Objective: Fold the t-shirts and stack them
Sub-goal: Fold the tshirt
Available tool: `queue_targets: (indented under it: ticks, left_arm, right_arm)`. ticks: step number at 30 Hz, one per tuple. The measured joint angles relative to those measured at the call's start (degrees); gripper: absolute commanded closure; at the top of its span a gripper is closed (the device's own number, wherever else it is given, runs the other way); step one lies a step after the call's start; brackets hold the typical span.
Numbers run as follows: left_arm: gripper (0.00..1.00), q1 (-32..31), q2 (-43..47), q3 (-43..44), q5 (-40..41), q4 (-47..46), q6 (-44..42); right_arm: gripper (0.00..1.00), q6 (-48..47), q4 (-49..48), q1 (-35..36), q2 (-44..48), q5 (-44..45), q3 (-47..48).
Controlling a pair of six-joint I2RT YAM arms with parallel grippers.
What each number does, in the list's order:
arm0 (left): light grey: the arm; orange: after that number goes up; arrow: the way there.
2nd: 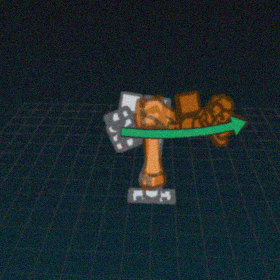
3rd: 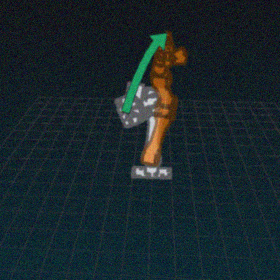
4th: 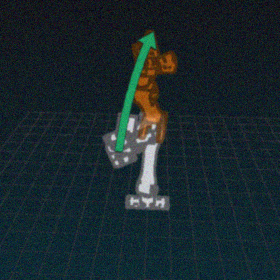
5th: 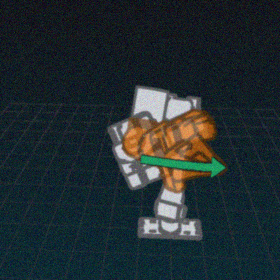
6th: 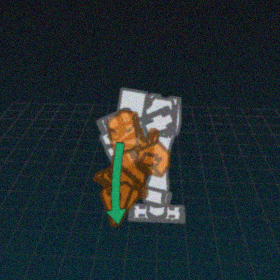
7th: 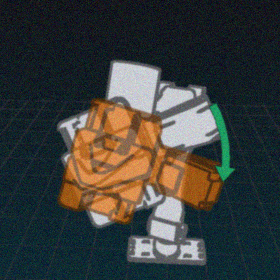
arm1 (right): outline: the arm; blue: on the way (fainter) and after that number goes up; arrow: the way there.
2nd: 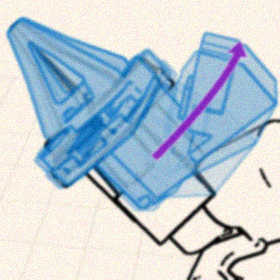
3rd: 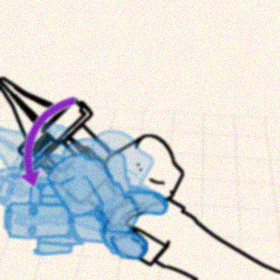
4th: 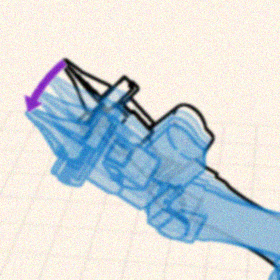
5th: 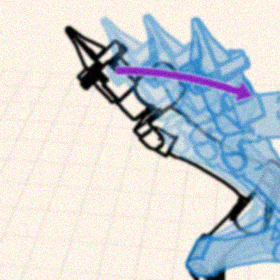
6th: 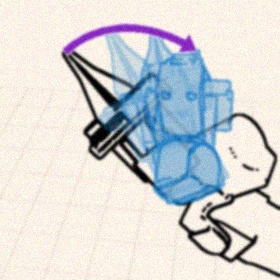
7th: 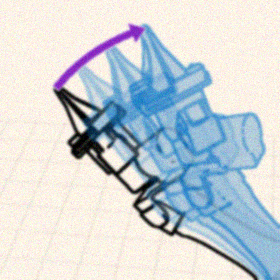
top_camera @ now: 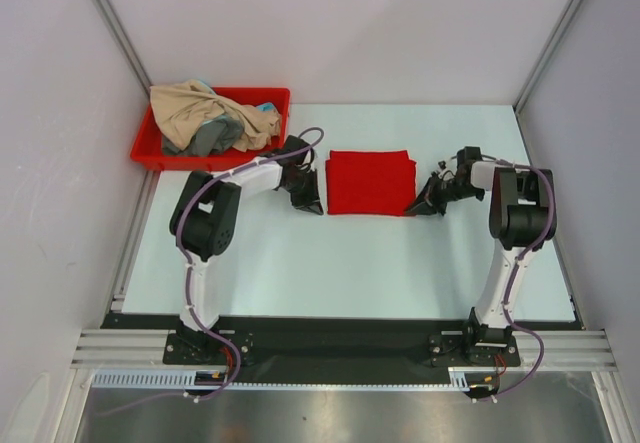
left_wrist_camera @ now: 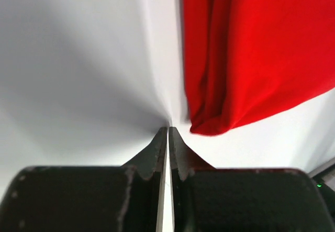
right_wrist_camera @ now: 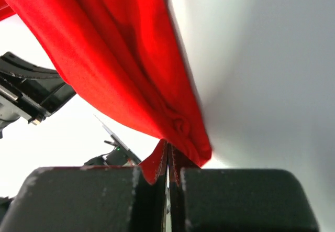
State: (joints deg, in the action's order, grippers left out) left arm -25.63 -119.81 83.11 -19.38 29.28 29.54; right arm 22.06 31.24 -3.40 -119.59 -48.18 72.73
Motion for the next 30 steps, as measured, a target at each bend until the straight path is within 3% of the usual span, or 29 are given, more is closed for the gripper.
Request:
queue_targets:
  ticks: [3, 5, 8, 9, 12, 15, 24, 30]
  left_arm:
    - [0.91, -0.39, 1.51, -0.74, 1.79, 1.29, -1.14]
    - [0.91, -0.59, 2.93, -1.27, 2.25, 2.54, -1.51]
    - [0.90, -0.81, 6.29, -2.14, 2.34, 3.89, -1.90]
    - [0.90, -0.87, 7.65, -2.58, 2.32, 4.17, -2.19]
    - [0.90, -1.11, 11.85, -3.91, 2.10, 4.83, -2.99]
    - [0.90, -1.29, 15.98, -6.08, 1.53, 4.87, -3.93]
    - [0.90, -1.33, 23.93, -14.05, 1.51, 6.12, -6.16]
    - [0.91, -0.24, 26.08, -16.33, 2.25, 6.69, -6.73]
  right_arm:
    - [1.00, -0.35, 1.01, -0.26, 2.14, 2.45, -0.02]
    - [0.94, -0.35, 1.88, -0.33, 4.11, 4.28, 0.09]
    - [0.59, 0.09, 3.15, -0.35, 6.84, 7.52, 1.90]
    - [0.41, 0.48, 3.13, -0.35, 7.17, 8.37, 2.86]
    - [0.21, 0.92, 2.73, -0.33, 7.17, 11.17, 8.00]
    - [0.10, 0.74, 3.15, 0.24, 5.31, 14.01, 15.37]
    - [0.06, -4.46, 10.69, 6.45, -12.57, 28.63, 47.98]
    - [0.13, -5.73, 19.58, 11.43, -19.98, 39.93, 59.74]
